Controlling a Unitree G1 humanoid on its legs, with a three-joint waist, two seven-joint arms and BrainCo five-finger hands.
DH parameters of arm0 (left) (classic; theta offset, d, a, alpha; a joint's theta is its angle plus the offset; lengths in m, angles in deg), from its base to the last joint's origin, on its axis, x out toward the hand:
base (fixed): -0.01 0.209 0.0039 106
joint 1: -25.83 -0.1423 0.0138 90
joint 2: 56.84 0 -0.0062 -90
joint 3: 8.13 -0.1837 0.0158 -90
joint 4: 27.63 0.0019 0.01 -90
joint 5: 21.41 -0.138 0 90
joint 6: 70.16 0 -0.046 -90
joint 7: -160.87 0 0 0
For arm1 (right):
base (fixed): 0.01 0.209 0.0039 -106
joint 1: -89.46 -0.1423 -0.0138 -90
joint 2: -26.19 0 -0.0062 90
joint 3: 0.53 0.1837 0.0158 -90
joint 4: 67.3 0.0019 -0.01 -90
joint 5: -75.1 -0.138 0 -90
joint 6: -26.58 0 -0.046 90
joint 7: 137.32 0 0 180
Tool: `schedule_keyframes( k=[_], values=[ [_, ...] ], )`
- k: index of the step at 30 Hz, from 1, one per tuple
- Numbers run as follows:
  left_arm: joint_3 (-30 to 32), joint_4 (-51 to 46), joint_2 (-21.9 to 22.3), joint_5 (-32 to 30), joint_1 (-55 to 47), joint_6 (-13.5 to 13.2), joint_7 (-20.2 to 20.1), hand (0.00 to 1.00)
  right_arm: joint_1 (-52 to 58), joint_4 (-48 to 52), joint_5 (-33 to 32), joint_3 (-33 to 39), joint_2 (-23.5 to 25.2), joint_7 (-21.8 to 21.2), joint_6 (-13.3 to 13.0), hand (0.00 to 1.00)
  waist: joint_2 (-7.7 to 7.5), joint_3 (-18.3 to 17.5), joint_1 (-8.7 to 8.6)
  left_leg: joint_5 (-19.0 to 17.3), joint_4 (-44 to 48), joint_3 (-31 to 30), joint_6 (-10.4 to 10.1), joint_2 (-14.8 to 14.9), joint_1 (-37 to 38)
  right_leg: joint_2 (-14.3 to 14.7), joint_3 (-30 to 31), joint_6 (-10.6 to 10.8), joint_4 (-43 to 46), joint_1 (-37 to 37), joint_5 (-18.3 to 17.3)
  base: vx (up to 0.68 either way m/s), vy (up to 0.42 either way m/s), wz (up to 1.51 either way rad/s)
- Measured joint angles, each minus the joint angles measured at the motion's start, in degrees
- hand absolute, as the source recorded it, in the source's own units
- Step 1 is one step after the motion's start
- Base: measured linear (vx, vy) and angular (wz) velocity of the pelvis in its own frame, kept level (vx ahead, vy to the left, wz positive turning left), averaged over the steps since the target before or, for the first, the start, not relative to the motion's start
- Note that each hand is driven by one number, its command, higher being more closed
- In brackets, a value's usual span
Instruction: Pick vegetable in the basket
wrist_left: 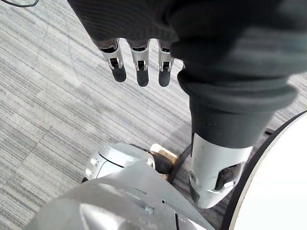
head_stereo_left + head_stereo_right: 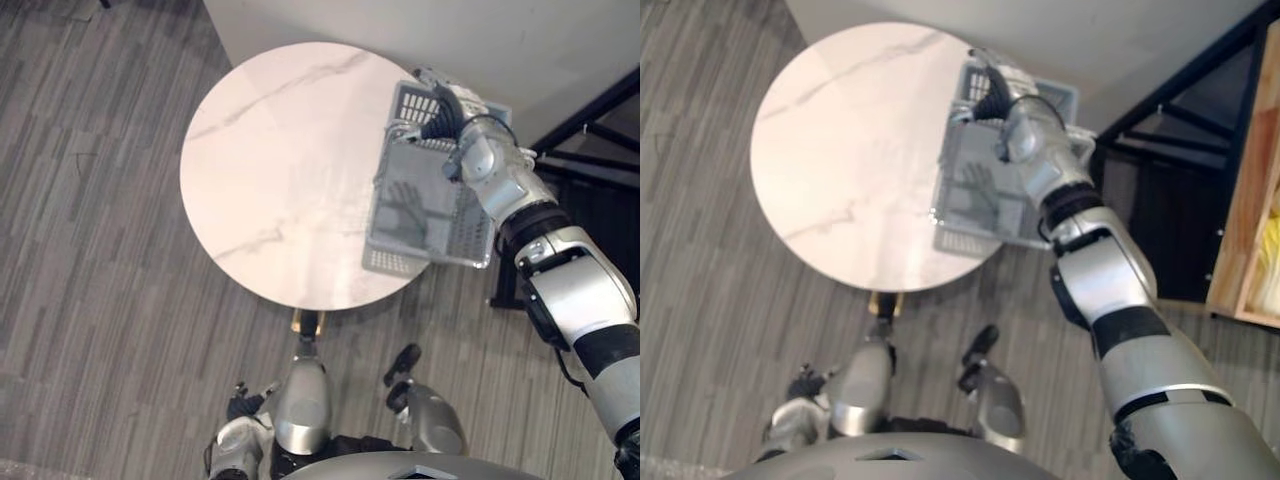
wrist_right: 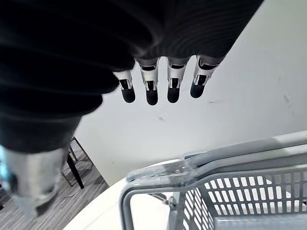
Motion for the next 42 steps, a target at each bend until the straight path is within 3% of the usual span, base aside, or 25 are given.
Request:
schedule_keyframes(
  k=[7,16,34,35,42],
  values=[
    [-2.8,0.0,-0.3,0.0,1.1,-0.6,0.2,0.00,-0.2,-0.2,0.0,0.8,-2.1,0.0,0.0,0.00,1.18,0.9,-1.35,0.1,0.0,0.1,0.0,0.0,-0.2,0.1,0.0,0.0,-0.4,-0.1,0.0,0.01,0.000,0.00],
    [-4.5,0.0,-0.2,0.0,1.6,-0.7,0.3,0.00,-0.2,-0.7,0.1,0.6,-4.0,0.0,-0.1,0.00,2.78,1.8,-1.41,0.2,0.0,0.1,-0.1,0.0,-0.5,0.3,0.0,0.0,-0.9,-0.2,0.0,0.01,0.000,0.00],
    [-5.1,0.0,-0.1,0.0,1.6,-1.0,0.4,0.00,1.8,-2.1,2.4,-1.7,-4.4,2.1,-1.1,0.00,4.38,2.4,-1.39,1.0,0.0,-0.4,-0.2,-0.3,-1.5,0.2,-0.2,0.0,-0.6,-1.0,0.0,0.00,0.000,0.00],
    [-5.3,0.0,-0.1,0.0,1.6,-1.0,0.4,0.00,1.8,-2.1,3.0,-1.7,-4.5,2.1,-1.2,1.00,4.41,2.4,-1.39,1.0,0.0,-0.4,-0.2,-0.3,-1.6,0.2,-0.2,0.0,-0.6,-1.1,0.0,0.00,0.000,0.00],
    [-5.9,0.0,-0.1,0.0,1.6,-1.0,0.5,0.00,2.1,-2.2,4.4,-1.7,-5.9,3.2,-1.5,1.00,4.91,2.3,-1.28,1.0,0.0,-0.5,-0.2,-0.5,-2.2,0.0,-0.2,0.0,-0.3,-1.9,0.0,0.00,0.000,0.00]
  ],
)
